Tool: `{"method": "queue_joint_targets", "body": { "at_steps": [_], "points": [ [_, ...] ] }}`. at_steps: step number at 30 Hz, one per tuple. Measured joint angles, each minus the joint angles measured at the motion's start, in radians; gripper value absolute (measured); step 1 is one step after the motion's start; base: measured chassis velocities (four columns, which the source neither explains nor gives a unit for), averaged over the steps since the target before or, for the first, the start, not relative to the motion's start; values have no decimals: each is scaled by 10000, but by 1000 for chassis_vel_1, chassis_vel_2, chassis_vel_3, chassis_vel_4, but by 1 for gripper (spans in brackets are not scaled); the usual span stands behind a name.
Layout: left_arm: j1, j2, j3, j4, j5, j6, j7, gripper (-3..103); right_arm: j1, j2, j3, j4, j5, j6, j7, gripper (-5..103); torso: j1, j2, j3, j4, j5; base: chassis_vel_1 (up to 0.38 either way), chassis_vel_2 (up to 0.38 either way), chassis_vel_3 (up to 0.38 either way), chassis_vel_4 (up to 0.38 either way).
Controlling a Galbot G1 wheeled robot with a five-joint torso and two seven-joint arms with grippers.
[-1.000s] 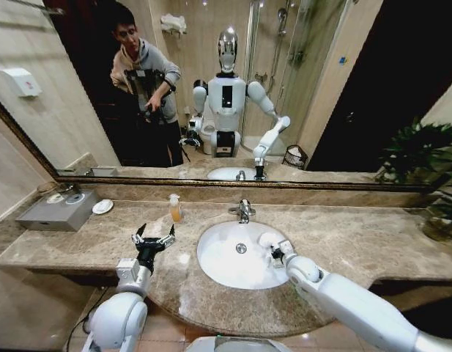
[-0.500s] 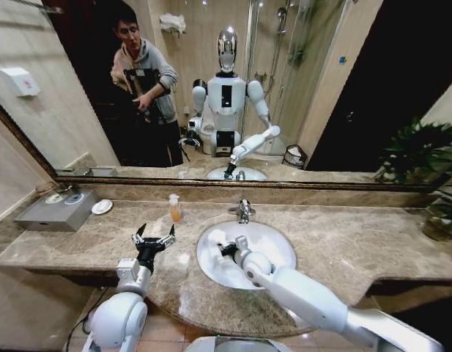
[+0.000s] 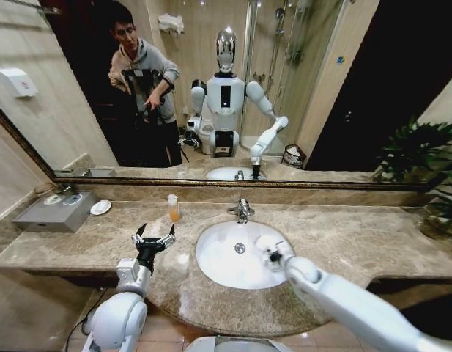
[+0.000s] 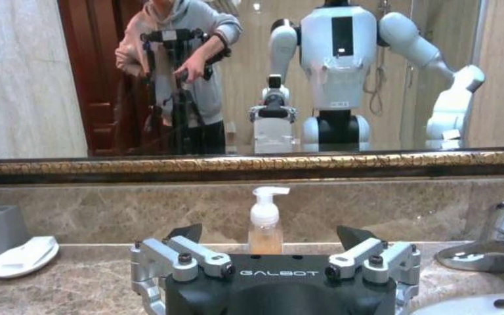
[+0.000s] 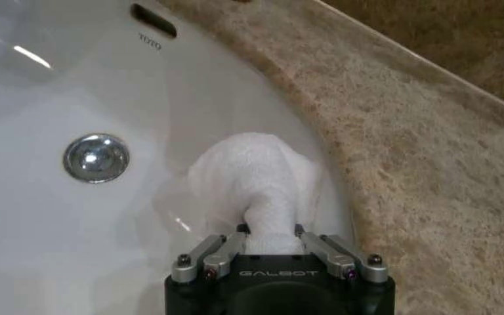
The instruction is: Pick up the towel from the sink counter and wipe the mirror surface.
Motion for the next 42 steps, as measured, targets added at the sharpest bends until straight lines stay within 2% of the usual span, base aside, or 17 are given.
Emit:
{"method": "queue_joint_targets", "body": {
  "at_steps": [3, 6, 7, 9, 10, 12, 18, 21, 23, 24, 27, 28, 30, 31, 34, 35, 42],
  "points": [
    [0, 0, 0, 0, 0, 0, 0, 100, -157, 156, 5, -45, -91, 19, -156, 17, 0, 0, 0, -10, -14, 0, 0, 0, 0],
    [-2, 0, 0, 0, 0, -1, 0, 100, -158, 974, -579, -139, -374, 191, -399, 17, 1, 0, 1, -21, -1, 0, 0, 0, 0],
    [-2, 0, 0, 0, 0, -1, 0, 100, -158, 974, -579, -139, -374, 191, -399, 17, 1, 0, 1, -21, -1, 0, 0, 0, 0],
    [-2, 0, 1, 0, 0, 0, 1, 100, 216, 1990, -1240, -342, -656, 625, -586, 17, 0, 0, 2, -11, -1, 0, 0, 0, 0],
    [-2, 0, 1, 0, 0, 0, 1, 100, 216, 1990, -1240, -342, -656, 625, -586, 17, 0, 0, 2, -11, -1, 0, 0, 0, 0],
    [0, 0, 0, -1, 0, 0, 0, 100, 822, 2889, -1693, -582, -500, 1138, -698, 17, 1, 0, 2, -1, -6, 0, 0, 0, 0],
    [-1, 0, 0, -1, 0, 0, 0, 100, 1287, 3616, -1723, -953, 97, 1957, -984, 17, 2, -1, 3, -4, -5, 0, 0, 0, 0],
    [0, 0, 1, 0, 0, -1, 1, 100, 897, 3284, -1028, -785, 137, 2348, -1237, 17, 2, -1, 2, -5, -2, 0, 0, 0, 0],
    [0, 1, 0, -1, 0, 0, 0, 100, 212, 2665, -295, -116, 67, 2118, -1240, 17, 3, -1, 3, -10, -1, 0, 0, 0, 0],
    [0, 1, 0, -1, 0, 0, 0, 100, 212, 2665, -295, -116, 67, 2118, -1240, 17, 3, -1, 3, -10, -1, 0, 0, 0, 0],
    [0, 1, -1, 0, 0, 0, -2, 100, -1593, 1253, 1343, 1744, 54, 1306, -944, 17, 1, 0, 1, -22, 0, 0, 0, 0, 0],
    [0, 1, -1, 0, 0, 0, -2, 100, -1593, 1253, 1343, 1744, 54, 1306, -944, 17, 1, 0, 1, -22, 0, 0, 0, 0, 0],
    [0, 0, 0, -1, 0, 0, 0, 100, -2796, 534, 2353, 2893, -16, 1146, -488, 17, -1, 1, 0, -14, -3, 0, 0, 0, 0],
    [0, 0, 0, -1, 0, 0, 0, 100, -2796, 534, 2353, 2893, -16, 1146, -488, 17, -1, 1, 0, -14, -3, 0, 0, 0, 0],
    [0, 0, 0, -1, 0, 0, 0, 100, -4308, 148, 3837, 3996, -311, 1308, -92, 17, -1, 0, 0, -8, 0, 0, 0, 0, 0],
    [0, 0, 0, -1, 0, 0, 0, 100, -4308, 148, 3837, 3996, -311, 1308, -92, 17, -1, 0, 0, -8, 0, 0, 0, 0, 0],
    [0, 0, 0, 0, 0, -1, 0, 100, -5754, -15, 6246, 4613, -581, 1251, 339, 17, -1, 1, 0, -7, -1, 0, 0, 0, 0]
  ]
}}
